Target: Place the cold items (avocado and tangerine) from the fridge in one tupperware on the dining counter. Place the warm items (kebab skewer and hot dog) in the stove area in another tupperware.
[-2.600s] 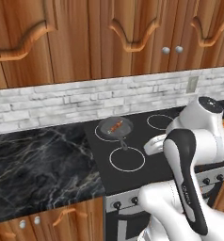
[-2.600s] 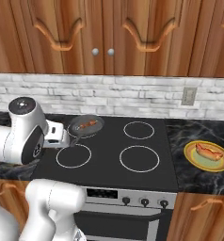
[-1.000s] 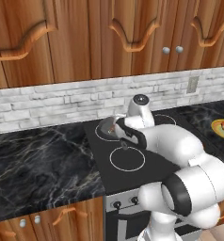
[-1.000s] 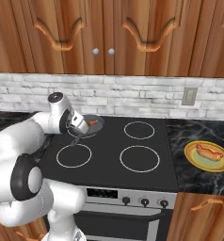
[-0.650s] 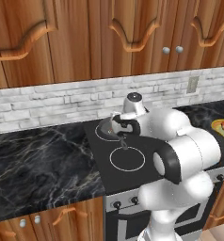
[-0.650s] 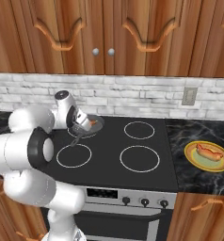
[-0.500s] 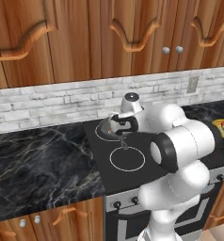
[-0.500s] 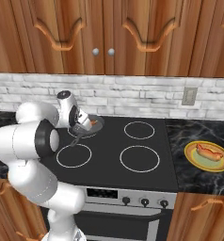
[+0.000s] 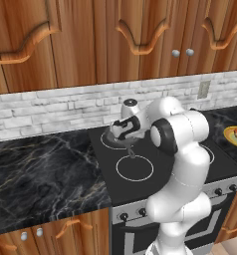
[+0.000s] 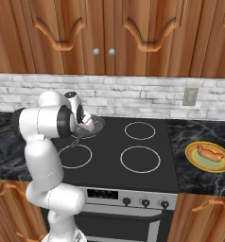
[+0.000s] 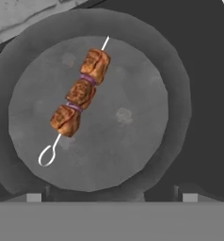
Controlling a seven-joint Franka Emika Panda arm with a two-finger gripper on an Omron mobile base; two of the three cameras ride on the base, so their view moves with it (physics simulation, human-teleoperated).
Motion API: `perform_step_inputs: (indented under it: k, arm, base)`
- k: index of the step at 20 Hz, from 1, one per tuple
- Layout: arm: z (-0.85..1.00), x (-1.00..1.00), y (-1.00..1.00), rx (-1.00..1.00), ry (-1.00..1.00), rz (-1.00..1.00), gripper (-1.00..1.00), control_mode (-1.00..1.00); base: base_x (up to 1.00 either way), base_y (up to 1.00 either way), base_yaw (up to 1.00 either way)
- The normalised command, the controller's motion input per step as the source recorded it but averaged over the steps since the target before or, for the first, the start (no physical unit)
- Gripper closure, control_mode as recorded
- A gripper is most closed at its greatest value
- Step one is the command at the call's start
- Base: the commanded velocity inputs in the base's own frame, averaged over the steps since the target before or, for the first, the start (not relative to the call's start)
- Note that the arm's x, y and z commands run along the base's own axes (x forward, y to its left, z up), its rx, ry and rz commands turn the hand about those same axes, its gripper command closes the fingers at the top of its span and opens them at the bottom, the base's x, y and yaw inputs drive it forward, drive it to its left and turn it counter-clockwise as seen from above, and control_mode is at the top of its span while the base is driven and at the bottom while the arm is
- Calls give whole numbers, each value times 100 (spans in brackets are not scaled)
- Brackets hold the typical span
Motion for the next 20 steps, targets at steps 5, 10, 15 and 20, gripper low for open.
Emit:
perform_step_inputs:
  k: [5,10,15,20]
  arm:
    - [-36,55,7,0,8,-2,-100,-100]
    - [-43,46,0,0,2,-7,-100,-100]
    - [-40,31,0,1,0,-10,-100,-100]
    - [-44,27,0,0,0,-9,100,-100]
  base:
    - [0,0,0]
    - [0,0,0]
    - [0,0,0]
    - [0,0,0]
